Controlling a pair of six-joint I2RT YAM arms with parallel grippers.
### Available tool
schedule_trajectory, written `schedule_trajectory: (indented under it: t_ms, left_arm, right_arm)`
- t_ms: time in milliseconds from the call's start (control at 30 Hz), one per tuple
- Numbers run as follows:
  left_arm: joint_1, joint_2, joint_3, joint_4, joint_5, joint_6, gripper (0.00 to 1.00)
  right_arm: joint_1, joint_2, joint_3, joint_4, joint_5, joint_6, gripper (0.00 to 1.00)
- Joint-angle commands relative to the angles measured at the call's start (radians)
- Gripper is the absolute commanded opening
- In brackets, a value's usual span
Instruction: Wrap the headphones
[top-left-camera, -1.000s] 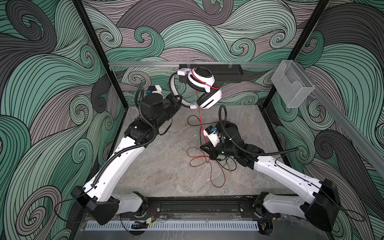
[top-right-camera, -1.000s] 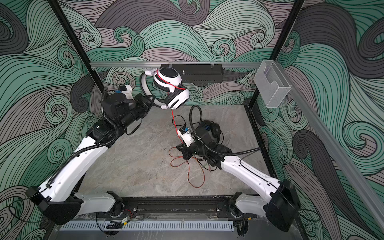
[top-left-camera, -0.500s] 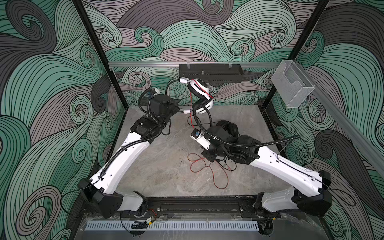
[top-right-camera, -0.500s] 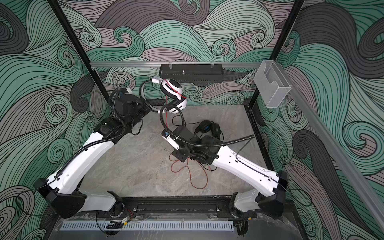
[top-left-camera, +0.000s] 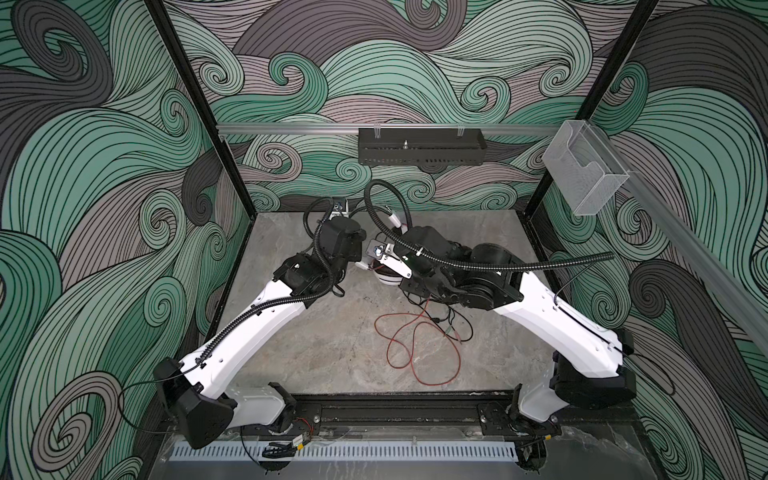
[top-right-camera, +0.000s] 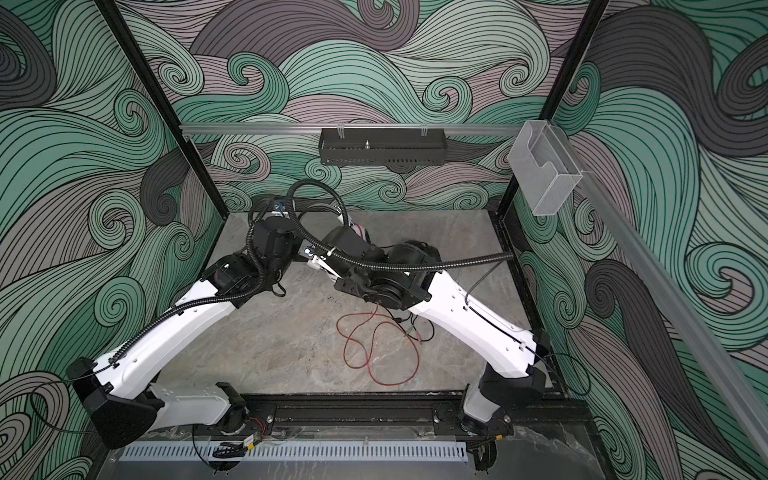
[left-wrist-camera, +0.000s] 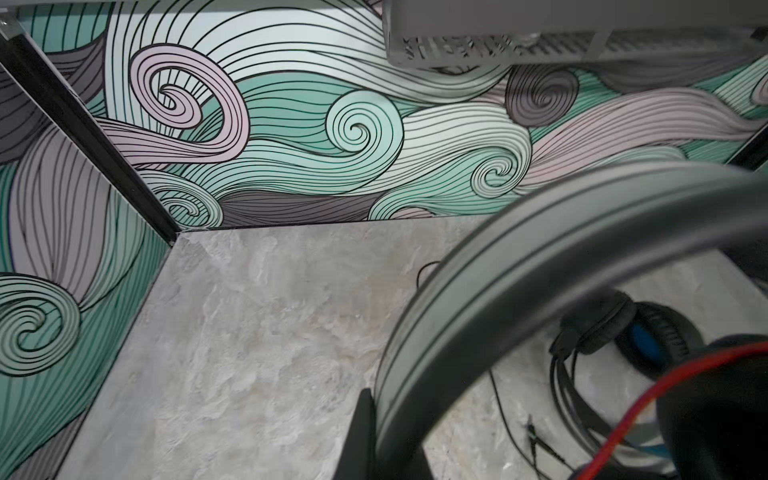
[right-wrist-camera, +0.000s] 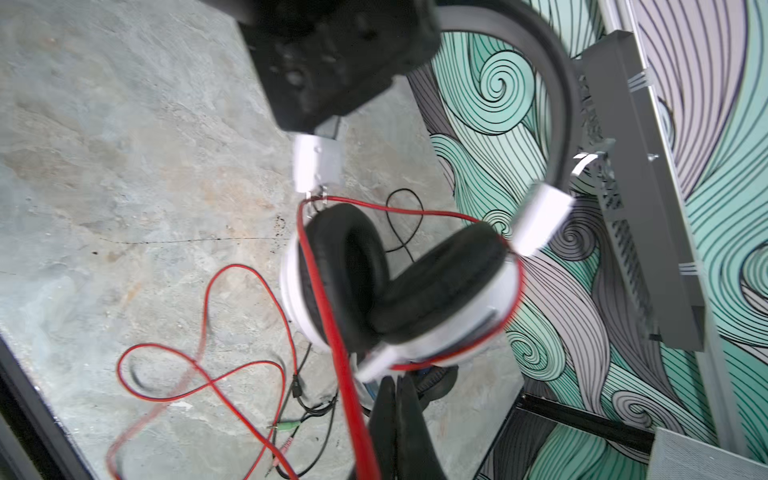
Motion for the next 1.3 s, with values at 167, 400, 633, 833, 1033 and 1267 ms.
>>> schedule_trajectory:
  t_ms: [167,400,633,833,1033,1267]
  left_arm:
    - [0.002,-0.124,-0.03,-0.064,0.154,0.196,0.0]
    - [0.006,-0.181,-0.039,-0.113,0.332,0.201,0.0]
    - [0.012,-0.161,0.06,-0.146,0.387,0.108,0.0]
    - [0.014,-0.148,0.141,-0.156,0.463,0.025,0.0]
    - [0.018,-0.123,0.233,-0.196,0.502,-0.072,0.0]
    - [0.076,-0.035,0.445,-0.388,0.596,-0.291,0.0]
  right_arm:
    - [-0.025,-0.047,-0.008,-0.019,0.106,-0.034,0.0]
    - [-0.048,-0.111,-0.104,0.122,0.086,-0.054,0.13]
    - [-0.159,-0.231,-0.281,0.303,-0.056,-0.007,0.18]
    - [-0.313,-0.267,-0.371,0.43,-0.227,0.065,0.14]
    - [-0.378,-0.319,-0.476,0.563,-0.373,0.108,0.27]
    - [-0.467,-0.555,-0.738,0.753,-0.543,0.235,0.72]
